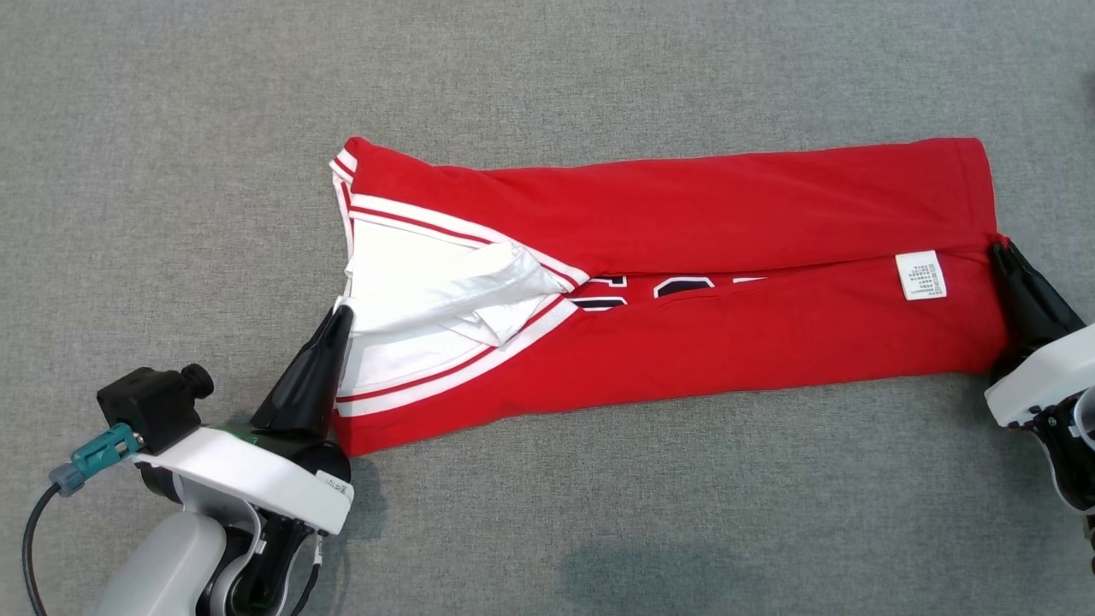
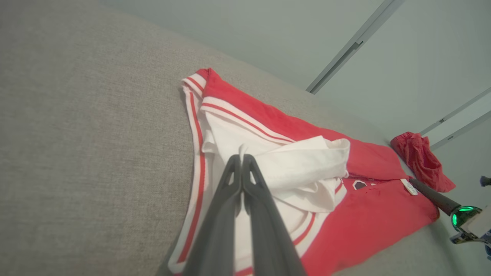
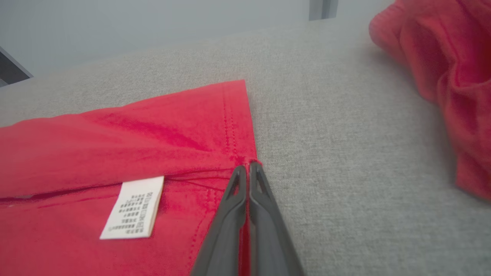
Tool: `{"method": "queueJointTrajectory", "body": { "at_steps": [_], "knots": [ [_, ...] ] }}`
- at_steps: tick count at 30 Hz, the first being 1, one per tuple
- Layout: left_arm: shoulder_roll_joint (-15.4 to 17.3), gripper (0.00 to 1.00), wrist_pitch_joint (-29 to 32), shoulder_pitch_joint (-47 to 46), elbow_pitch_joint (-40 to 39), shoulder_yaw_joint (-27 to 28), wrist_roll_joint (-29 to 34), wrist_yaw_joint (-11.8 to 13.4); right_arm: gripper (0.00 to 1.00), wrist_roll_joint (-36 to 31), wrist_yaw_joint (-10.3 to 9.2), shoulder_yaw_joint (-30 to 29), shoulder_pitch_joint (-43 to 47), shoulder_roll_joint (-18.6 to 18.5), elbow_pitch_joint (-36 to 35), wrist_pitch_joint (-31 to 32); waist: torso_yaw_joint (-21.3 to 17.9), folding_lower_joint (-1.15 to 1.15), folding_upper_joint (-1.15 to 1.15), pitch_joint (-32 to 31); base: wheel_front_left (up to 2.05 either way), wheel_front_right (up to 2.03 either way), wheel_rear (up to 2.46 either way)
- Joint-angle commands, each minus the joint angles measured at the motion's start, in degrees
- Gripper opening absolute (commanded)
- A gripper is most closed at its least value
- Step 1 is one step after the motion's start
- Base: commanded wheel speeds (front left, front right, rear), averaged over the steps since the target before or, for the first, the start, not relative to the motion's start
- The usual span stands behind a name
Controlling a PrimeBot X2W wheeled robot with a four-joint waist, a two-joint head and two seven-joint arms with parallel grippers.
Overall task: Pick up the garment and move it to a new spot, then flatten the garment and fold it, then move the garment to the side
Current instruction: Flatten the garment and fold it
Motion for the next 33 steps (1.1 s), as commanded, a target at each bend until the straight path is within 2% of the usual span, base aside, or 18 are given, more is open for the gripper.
{"method": "queueJointTrajectory", "body": {
  "at_steps": [1, 7, 11, 18, 23, 33],
  "knots": [
    [1.59, 0.00, -0.19, -0.44, -0.48, 1.84, 0.04, 0.50, 0.00, -0.60, -0.16, 0.19, 2.28, -0.90, -0.93, 0.10, -0.15, 0.00, 0.00, -0.02, 0.00, 0.00, 0.00],
    [1.05, 0.00, -1.40, -0.15, 0.14, 2.60, 0.24, 0.55, 0.00, -2.04, -0.16, -0.90, 2.77, 0.58, -0.83, 0.27, -0.48, 0.00, 0.00, -0.40, 0.00, 0.00, 0.00],
    [1.37, 0.00, -2.50, 0.45, -3.26, 4.26, 1.29, 1.22, 0.00, -2.84, -0.16, -1.90, 3.17, 1.16, -0.78, 0.28, -0.30, 0.00, 0.00, -0.86, 0.00, 0.00, 0.00],
    [2.50, 0.00, -0.63, 2.73, -5.97, 3.56, 1.22, 2.72, 0.00, -3.37, -0.16, -2.40, 3.71, 1.77, -0.97, 0.65, -0.31, 0.00, 0.00, -1.16, 0.00, 0.00, 0.00],
    [1.95, 0.00, 1.12, 3.39, -4.12, 2.11, 1.09, 3.81, 0.00, -3.80, -0.16, -2.47, 4.10, 2.23, -0.82, 0.93, -0.41, 0.00, 0.00, -1.18, 0.00, 0.00, 0.00],
    [1.08, 0.00, 0.16, 1.87, 1.14, 1.30, 2.53, 3.75, 0.00, -3.97, -0.16, -2.04, 3.93, 2.89, -0.65, 0.77, -1.12, 0.00, 0.00, -2.88, 0.00, 0.00, 0.00]
  ]
}}
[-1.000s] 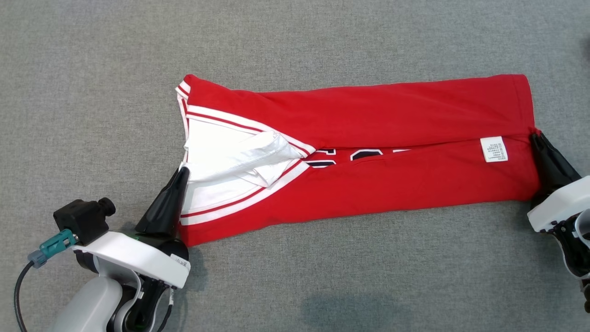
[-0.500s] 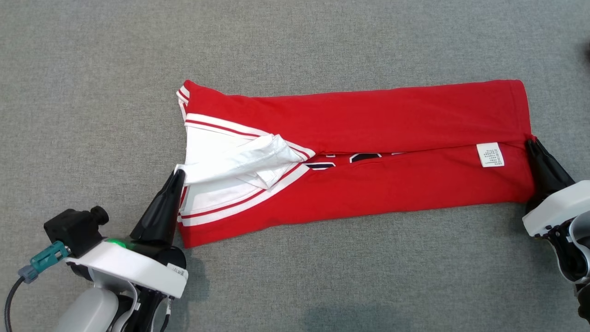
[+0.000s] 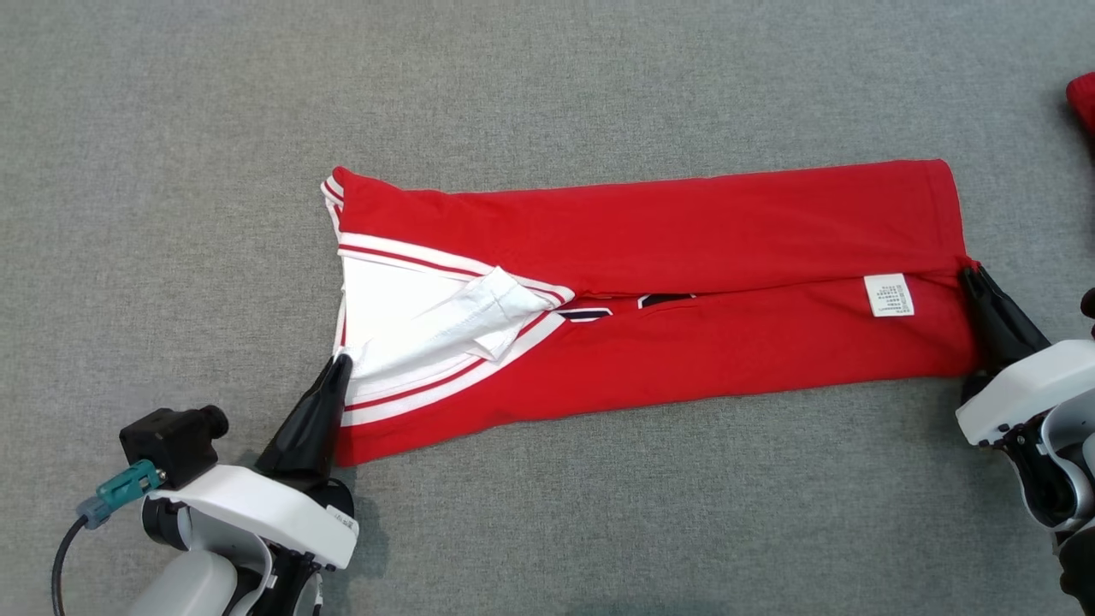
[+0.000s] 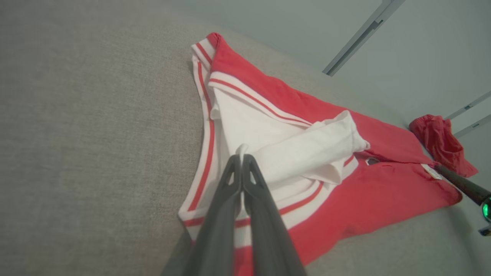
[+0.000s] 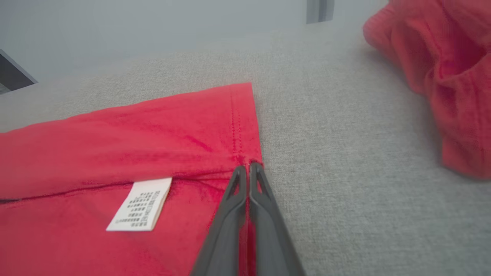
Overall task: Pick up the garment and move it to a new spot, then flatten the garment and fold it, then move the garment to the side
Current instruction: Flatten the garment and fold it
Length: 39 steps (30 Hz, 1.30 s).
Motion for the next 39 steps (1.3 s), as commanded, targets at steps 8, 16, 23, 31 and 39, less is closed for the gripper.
{"method": "queueJointTrajectory", "body": {
  "at_steps": [8, 16, 23, 31, 39],
  "knots": [
    [2.14, 0.00, -0.39, -0.23, -0.82, 2.16, 0.66, 0.80, 0.00, 0.48, -0.16, 0.34, 4.30, -1.74, -1.78, 0.06, -0.33, 0.00, 0.00, -1.73, 0.00, 0.00, 0.00],
    [0.68, 1.00, -1.19, -0.92, 2.39, 1.28, 1.55, 1.01, 1.00, -0.73, -0.16, -0.59, 4.21, -0.34, -0.25, -1.39, -0.60, 0.00, 0.00, -2.37, 0.00, 0.00, 0.00],
    [1.29, 1.00, -3.77, -0.41, 1.93, 5.73, 3.04, 3.17, 1.00, -4.26, -0.16, -3.72, 3.36, 0.09, -0.50, -5.15, -0.80, 0.00, 0.00, -3.82, 0.00, 0.00, 0.00],
    [-2.45, 1.00, -4.64, 3.24, -3.20, 18.78, 9.57, 5.88, 1.00, -10.08, -0.16, -6.30, 3.29, 3.62, -5.37, -7.23, -1.23, 0.00, 0.00, -6.86, 0.00, 0.00, 0.00],
    [-12.62, 1.00, -4.66, 7.86, -8.13, 31.10, 19.65, 0.84, 1.00, -17.44, -0.16, -8.94, 6.28, 10.91, -14.90, -7.44, -1.76, 0.00, 0.00, -11.01, 0.00, 0.00, 0.00]
  ]
}}
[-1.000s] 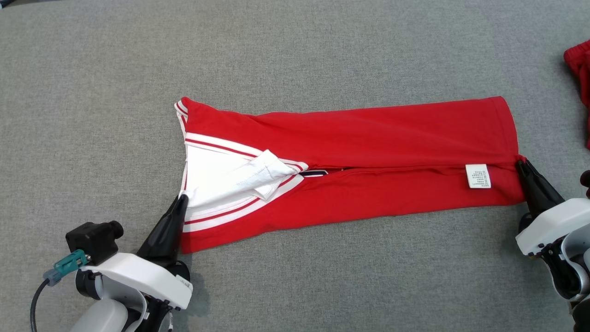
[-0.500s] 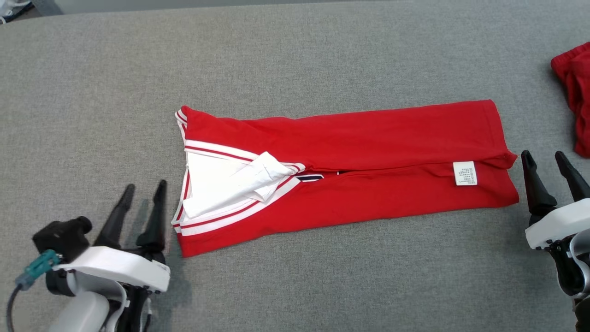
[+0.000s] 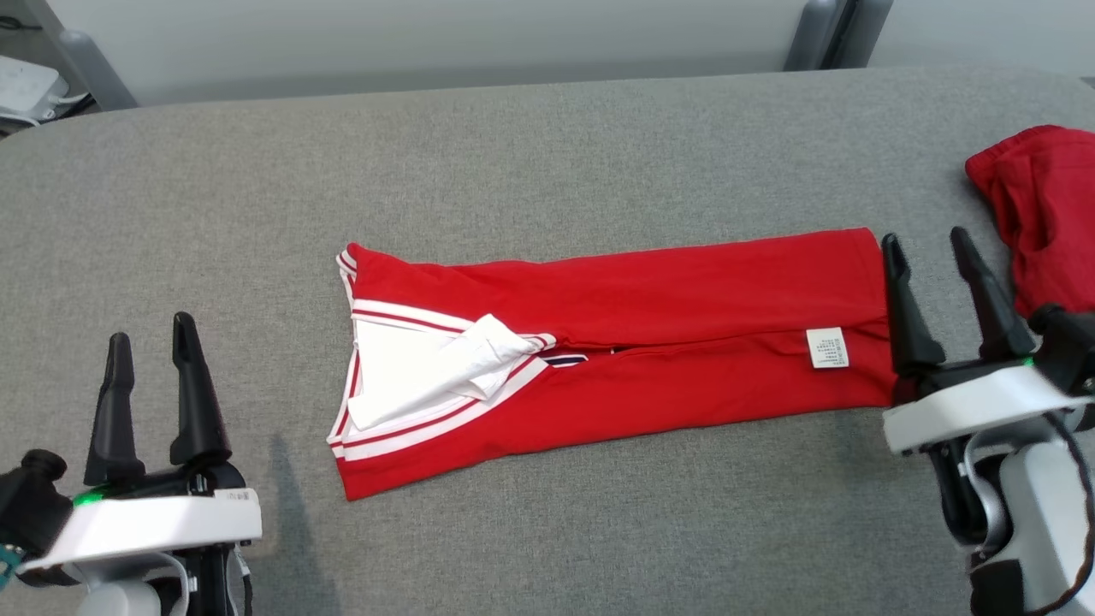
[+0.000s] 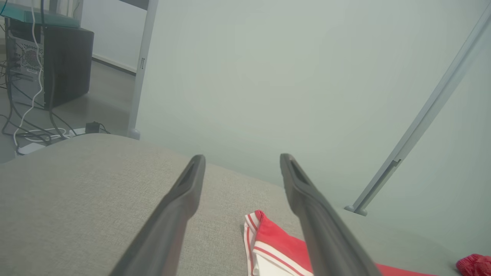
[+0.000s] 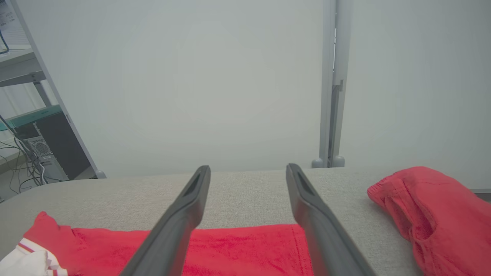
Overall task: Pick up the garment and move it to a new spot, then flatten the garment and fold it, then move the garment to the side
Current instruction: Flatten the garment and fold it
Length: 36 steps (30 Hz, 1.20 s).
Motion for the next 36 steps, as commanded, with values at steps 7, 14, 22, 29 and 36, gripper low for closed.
{"method": "queueJointTrajectory", "body": {
  "at_steps": [7, 14, 22, 29, 36],
  "knots": [
    [-5.62, 1.00, -0.32, 3.50, -2.91, 7.66, 7.68, -7.91, 1.00, -2.91, -0.15, 0.36, 8.26, 5.05, -6.22, -0.73, -0.54, 0.00, 0.00, -5.54, 0.00, 0.00, 0.00],
    [-7.46, 1.00, -0.32, 8.35, -4.03, 10.03, 14.39, -11.47, 1.00, -3.78, -0.15, 1.20, 15.04, 6.82, -8.34, -0.74, -1.54, 0.00, 0.00, -10.20, 0.00, 0.00, 0.00],
    [-7.61, 1.00, -0.32, 13.57, -5.98, 9.29, 18.76, -11.20, 1.00, -2.63, -0.15, 0.50, 21.15, 7.75, -10.81, -0.74, -2.30, 0.00, 0.00, -13.15, 0.00, 0.00, 0.00],
    [-7.62, 1.00, -0.32, 15.47, -7.20, 8.36, 18.58, -10.40, 1.00, -1.45, -0.15, 0.33, 22.41, 8.01, -10.97, -0.74, -2.55, 0.00, 0.00, -13.88, 0.00, 0.00, 0.00],
    [-7.62, 1.00, -0.32, 16.21, -5.95, 8.07, 19.87, -10.35, 1.00, -1.57, -0.15, 1.01, 22.62, 8.09, -10.70, -0.74, -2.36, 0.00, 0.00, -13.96, 0.00, 0.00, 0.00]
  ]
}}
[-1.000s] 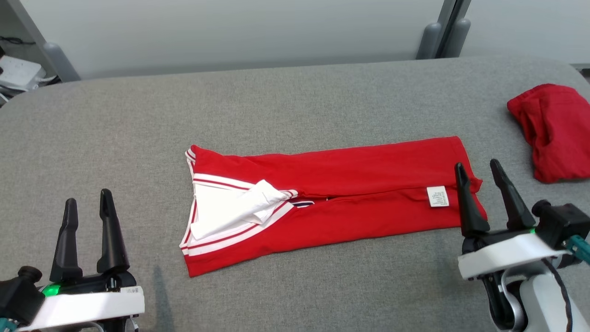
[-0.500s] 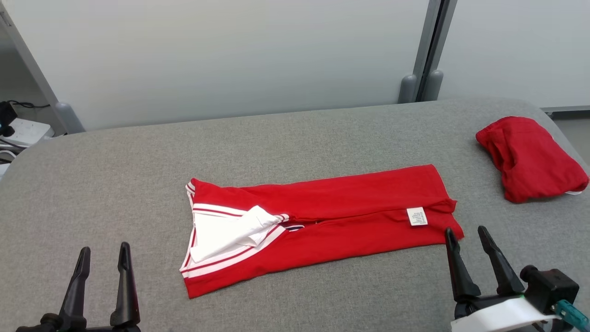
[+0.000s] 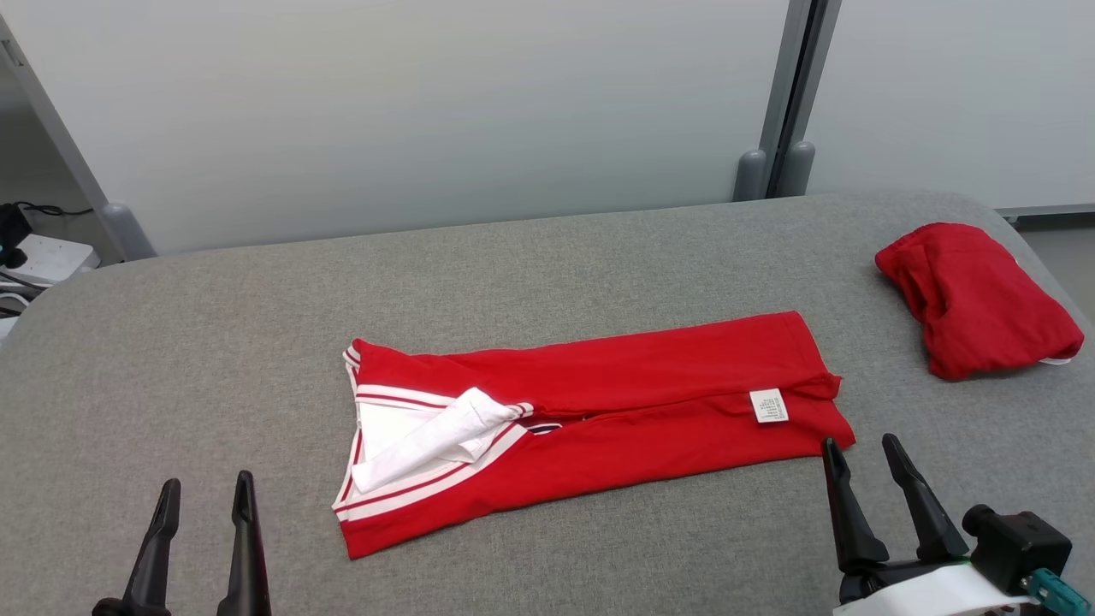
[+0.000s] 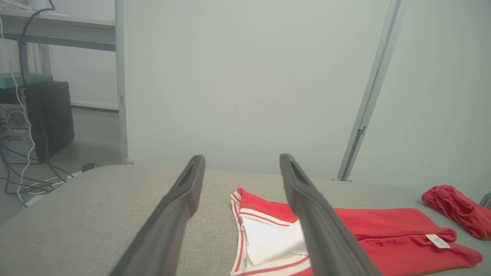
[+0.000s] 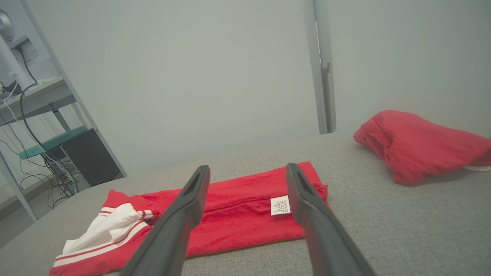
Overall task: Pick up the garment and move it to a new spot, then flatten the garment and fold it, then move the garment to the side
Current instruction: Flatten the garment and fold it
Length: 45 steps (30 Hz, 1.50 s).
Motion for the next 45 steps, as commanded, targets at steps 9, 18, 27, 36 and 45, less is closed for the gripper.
{"method": "queueJointTrajectory", "body": {
  "at_steps": [9, 18, 27, 36, 45],
  "knots": [
    [0.25, 1.00, -0.29, -1.04, 0.91, 0.62, 6.63, 0.85, 1.00, -1.89, -0.15, 1.89, -0.81, -0.66, -1.65, -0.68, -0.04, 0.00, 0.00, 0.30, 0.00, 0.00, 0.00],
    [0.25, 1.00, -0.29, -1.62, 2.50, 0.68, 6.55, 0.87, 1.00, -2.77, -0.15, 3.29, -0.86, -1.42, -3.84, -0.68, 0.11, 0.00, 0.00, 0.83, 0.00, 0.00, 0.00],
    [0.25, 1.00, -0.29, -1.98, 3.52, 0.79, 6.49, 0.47, 1.00, -2.83, -0.15, 3.94, -0.65, -2.01, -4.65, -0.68, 0.40, 0.00, 0.00, 1.04, 0.00, 0.00, 0.00],
    [0.25, 1.00, -0.29, -2.66, 3.87, 0.49, 6.89, -0.07, 1.00, 0.44, -0.15, 2.24, -1.33, -1.67, -1.40, -0.68, 1.13, 0.00, 0.00, 1.76, 0.00, 0.00, 0.00],
    [0.25, 1.00, -0.29, -4.44, 4.02, -0.39, 8.45, -1.05, 1.00, 5.79, -0.15, -4.63, -10.60, -0.43, 9.93, -0.68, 2.41, 0.00, 0.00, 5.33, 0.00, 0.00, 0.00]
  ]
}}
